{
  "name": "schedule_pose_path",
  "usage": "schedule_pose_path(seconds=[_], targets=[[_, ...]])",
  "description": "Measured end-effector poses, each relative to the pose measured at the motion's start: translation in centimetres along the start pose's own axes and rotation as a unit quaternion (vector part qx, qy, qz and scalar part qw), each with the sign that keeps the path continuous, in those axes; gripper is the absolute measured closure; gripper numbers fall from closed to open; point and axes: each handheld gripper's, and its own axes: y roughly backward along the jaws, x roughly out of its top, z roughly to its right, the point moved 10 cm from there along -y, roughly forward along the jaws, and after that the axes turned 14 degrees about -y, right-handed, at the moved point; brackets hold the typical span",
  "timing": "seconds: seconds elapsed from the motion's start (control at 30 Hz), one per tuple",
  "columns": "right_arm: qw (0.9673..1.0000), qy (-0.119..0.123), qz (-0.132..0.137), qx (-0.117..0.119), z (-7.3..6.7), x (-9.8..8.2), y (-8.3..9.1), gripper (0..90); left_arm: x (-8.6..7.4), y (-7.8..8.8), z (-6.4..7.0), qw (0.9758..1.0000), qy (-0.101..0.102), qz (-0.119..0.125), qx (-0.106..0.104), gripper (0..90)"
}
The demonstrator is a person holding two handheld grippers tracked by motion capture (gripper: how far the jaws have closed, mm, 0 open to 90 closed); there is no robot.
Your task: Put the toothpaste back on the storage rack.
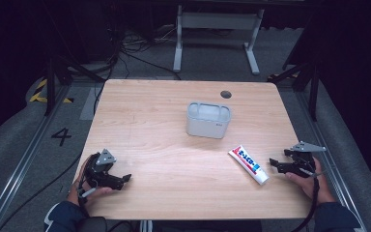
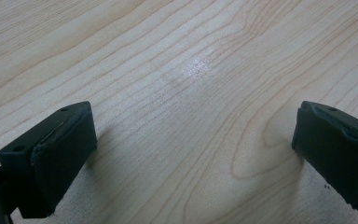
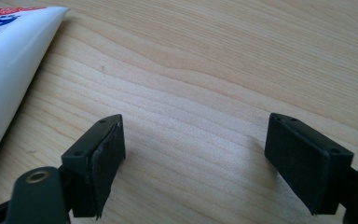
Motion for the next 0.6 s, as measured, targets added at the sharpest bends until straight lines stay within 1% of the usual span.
schedule_pose_path(seconds=[0.2, 0.3, 0.33, 0.4, 0.47, 0.53, 0.6], targets=[[0.9999, -0.004, -0.013, -0.011, 0.0, 0.0, 0.0, 19.7, 0.0, 0.0, 0.0, 1.0000, 0.000, 0.000, 0.000, 0.2], [0.9998, 0.001, -0.016, -0.010, 0.0, 0.1, 0.0, 20.0, 0.0, 0.0, 0.0, 1.0000, 0.000, 0.001, -0.001, 0.3], [0.9997, 0.004, -0.019, -0.013, 0.0, 0.1, 0.1, 20.0, 0.0, 0.0, 0.0, 1.0000, -0.002, 0.001, -0.001, 0.3], [0.9995, 0.006, -0.028, -0.016, -0.1, 0.0, 0.2, 20.5, 0.0, 0.0, 0.0, 1.0000, 0.000, 0.001, -0.002, 0.4], [0.9991, 0.012, -0.038, -0.011, -0.4, 0.0, 0.3, 23.9, 0.0, 0.0, 0.0, 1.0000, -0.002, 0.000, -0.001, 0.5], [0.9987, 0.020, -0.048, 0.000, -0.9, -0.1, 0.3, 25.1, 0.0, 0.0, 0.0, 1.0000, -0.002, 0.000, -0.001, 0.5], [0.9983, 0.024, -0.053, -0.003, -1.1, 0.1, 0.1, 25.5, 0.0, 0.0, 0.0, 1.0000, -0.001, 0.000, -0.001, 0.5]])
